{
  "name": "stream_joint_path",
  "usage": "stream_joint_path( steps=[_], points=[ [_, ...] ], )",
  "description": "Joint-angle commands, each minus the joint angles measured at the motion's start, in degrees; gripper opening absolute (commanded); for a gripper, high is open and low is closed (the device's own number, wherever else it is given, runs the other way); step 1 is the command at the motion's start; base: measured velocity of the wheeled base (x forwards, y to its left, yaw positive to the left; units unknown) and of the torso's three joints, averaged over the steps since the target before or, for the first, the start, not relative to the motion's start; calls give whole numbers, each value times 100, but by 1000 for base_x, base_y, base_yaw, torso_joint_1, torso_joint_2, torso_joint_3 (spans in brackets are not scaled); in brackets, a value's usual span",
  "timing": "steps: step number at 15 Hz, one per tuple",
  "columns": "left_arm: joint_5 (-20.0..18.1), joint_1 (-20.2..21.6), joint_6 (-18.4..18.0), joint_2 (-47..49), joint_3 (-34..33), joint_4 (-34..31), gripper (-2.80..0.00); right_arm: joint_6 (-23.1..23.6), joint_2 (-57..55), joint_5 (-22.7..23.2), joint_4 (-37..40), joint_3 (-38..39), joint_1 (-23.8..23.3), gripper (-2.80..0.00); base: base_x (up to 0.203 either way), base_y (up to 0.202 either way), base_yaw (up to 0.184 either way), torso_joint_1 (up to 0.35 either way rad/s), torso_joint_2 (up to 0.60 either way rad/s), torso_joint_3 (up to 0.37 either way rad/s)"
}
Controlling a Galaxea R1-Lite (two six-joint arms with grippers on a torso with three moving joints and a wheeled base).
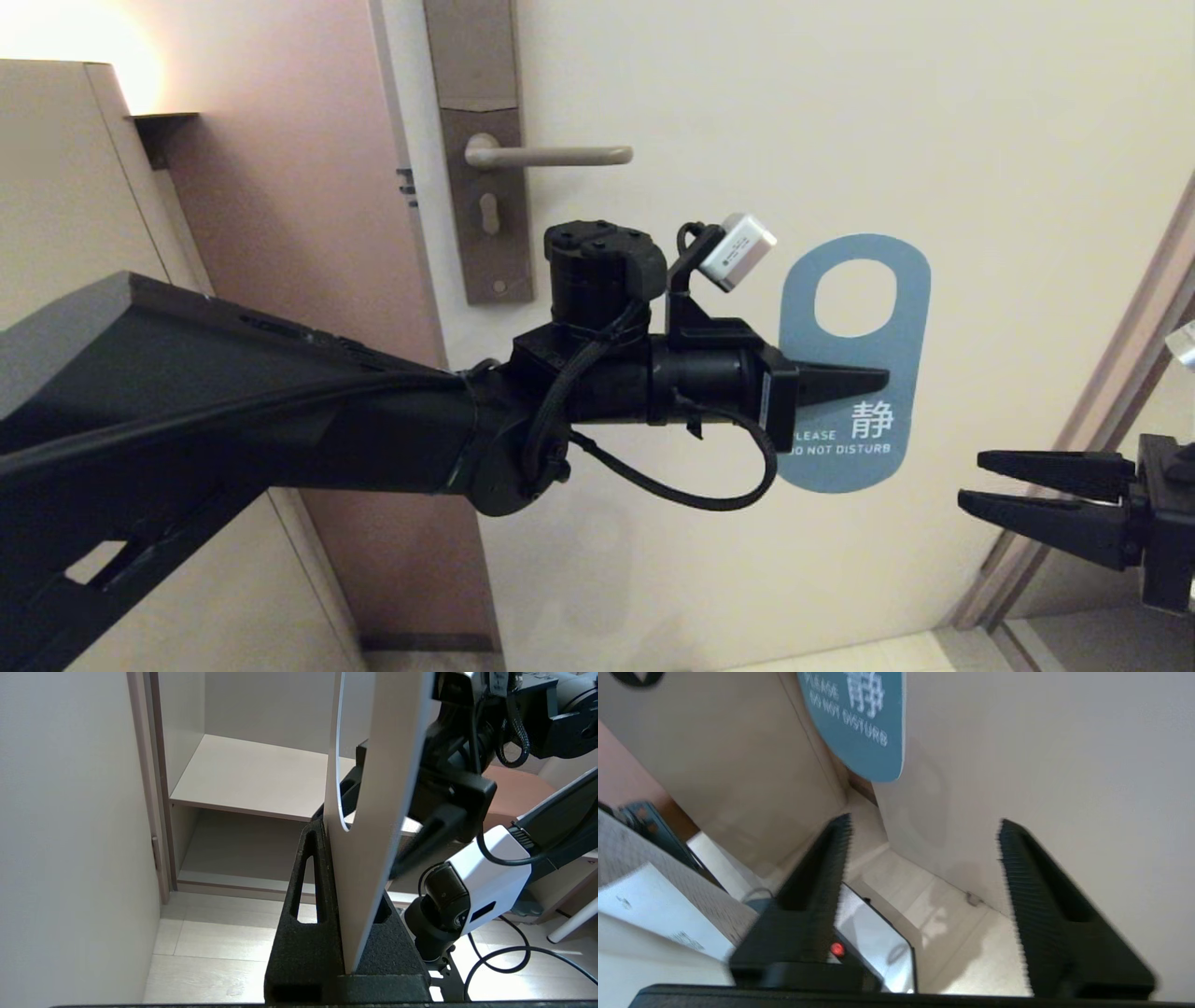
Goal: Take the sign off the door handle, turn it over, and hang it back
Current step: Hand it to the other hand
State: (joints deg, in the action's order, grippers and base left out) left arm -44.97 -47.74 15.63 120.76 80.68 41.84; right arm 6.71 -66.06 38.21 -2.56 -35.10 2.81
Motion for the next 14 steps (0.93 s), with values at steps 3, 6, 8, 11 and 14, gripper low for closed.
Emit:
stream_joint_path(
  steps=[3, 6, 8, 11, 14],
  points=[
    [-29, 1, 19, 9, -8, 191, -280, 50, -71, 20, 1, 65, 176, 0, 0, 0, 0, 0, 0, 0],
    [-29, -7, 76, 2, -52, 263, -280, 50, -162, 12, -9, 4, 447, 0, 0, 0, 0, 0, 0, 0],
    [-21, -25, 267, 0, -75, 462, -280, 41, -187, 3, -16, -71, 665, 0, 0, 0, 0, 0, 0, 0],
    [-21, -36, 530, -27, -270, 961, -280, 36, -153, 11, -88, -142, 712, 0, 0, 0, 0, 0, 0, 0],
    [-21, -192, 573, -159, -607, 1316, -280, 37, -146, 15, -471, -137, 784, 0, 0, 0, 0, 0, 0, 0]
  ],
)
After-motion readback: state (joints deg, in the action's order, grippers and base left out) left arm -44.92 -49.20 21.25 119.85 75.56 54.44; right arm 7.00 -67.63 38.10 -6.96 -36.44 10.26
